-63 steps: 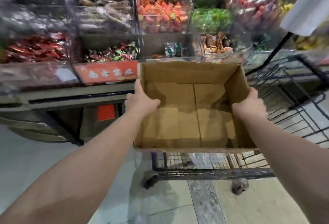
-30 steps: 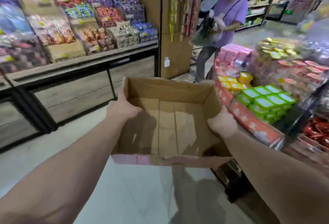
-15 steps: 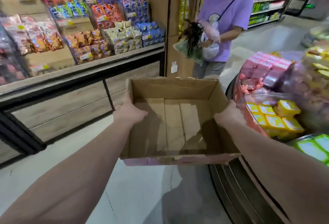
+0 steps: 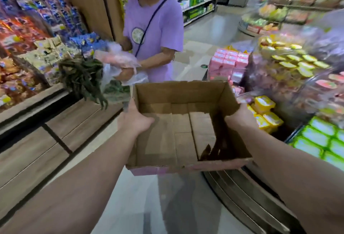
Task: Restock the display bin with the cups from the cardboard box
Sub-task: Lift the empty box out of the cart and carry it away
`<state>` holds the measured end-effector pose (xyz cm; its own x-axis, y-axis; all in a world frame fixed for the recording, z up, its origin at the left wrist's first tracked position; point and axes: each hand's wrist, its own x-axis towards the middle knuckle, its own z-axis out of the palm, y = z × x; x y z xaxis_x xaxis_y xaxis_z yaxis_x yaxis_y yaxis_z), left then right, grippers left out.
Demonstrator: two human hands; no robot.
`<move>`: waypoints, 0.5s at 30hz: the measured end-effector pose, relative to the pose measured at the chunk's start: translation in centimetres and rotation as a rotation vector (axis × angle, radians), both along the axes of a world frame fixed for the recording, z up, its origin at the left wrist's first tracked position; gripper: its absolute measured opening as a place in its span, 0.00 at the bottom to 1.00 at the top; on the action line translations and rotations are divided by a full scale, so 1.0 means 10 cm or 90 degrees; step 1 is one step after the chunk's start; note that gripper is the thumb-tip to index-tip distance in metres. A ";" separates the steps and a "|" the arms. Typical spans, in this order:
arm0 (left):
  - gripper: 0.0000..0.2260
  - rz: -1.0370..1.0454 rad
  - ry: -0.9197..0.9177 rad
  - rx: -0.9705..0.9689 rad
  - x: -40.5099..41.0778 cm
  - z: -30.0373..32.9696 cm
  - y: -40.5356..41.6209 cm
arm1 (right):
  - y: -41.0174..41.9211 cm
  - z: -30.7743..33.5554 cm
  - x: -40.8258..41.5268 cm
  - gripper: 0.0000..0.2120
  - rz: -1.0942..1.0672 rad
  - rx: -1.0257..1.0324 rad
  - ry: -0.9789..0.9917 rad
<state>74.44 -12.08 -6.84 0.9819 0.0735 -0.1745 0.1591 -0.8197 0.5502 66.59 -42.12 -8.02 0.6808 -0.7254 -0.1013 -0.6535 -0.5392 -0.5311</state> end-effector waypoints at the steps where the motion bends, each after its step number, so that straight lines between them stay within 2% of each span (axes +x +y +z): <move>1: 0.48 -0.019 0.002 0.000 0.10 0.00 -0.06 | -0.02 0.02 -0.03 0.27 -0.020 -0.004 -0.001; 6: 0.50 -0.122 -0.022 -0.023 0.50 0.11 -0.44 | -0.21 0.11 -0.06 0.24 -0.107 -0.010 -0.002; 10: 0.61 -0.157 -0.031 -0.054 0.92 0.18 -0.72 | -0.41 0.25 0.18 0.23 -0.134 -0.047 0.011; 15: 0.52 -0.131 0.021 0.001 1.50 0.29 -0.92 | -0.65 0.41 0.79 0.24 -0.113 -0.072 0.005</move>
<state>89.49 -21.25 -3.93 0.9699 -0.1275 -0.2076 0.0066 -0.8380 0.5456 74.46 -48.59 -3.95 0.5412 -0.8407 -0.0174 -0.7473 -0.4714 -0.4683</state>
